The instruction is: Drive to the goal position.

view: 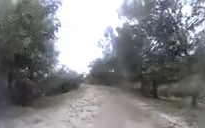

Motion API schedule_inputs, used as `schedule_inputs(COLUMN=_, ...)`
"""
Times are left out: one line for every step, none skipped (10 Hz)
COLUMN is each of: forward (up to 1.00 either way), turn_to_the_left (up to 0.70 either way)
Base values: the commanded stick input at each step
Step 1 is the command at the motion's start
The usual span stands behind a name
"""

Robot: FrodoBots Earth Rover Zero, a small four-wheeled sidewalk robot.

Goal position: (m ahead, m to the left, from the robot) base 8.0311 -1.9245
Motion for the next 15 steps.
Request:
schedule_inputs(forward=0.85, turn_to_the_left=0.00)
schedule_inputs(forward=0.85, turn_to_the_left=0.00)
schedule_inputs(forward=0.85, turn_to_the_left=0.00)
schedule_inputs(forward=0.85, turn_to_the_left=0.00)
schedule_inputs(forward=0.85, turn_to_the_left=0.00)
schedule_inputs(forward=0.85, turn_to_the_left=0.00)
schedule_inputs(forward=0.85, turn_to_the_left=0.00)
schedule_inputs(forward=0.85, turn_to_the_left=0.00)
schedule_inputs(forward=0.85, turn_to_the_left=0.00)
schedule_inputs(forward=0.85, turn_to_the_left=0.00)
schedule_inputs(forward=0.85, turn_to_the_left=0.00)
schedule_inputs(forward=0.85, turn_to_the_left=0.00)
schedule_inputs(forward=0.85, turn_to_the_left=0.00)
schedule_inputs(forward=0.85, turn_to_the_left=0.00)
schedule_inputs(forward=0.85, turn_to_the_left=0.00)
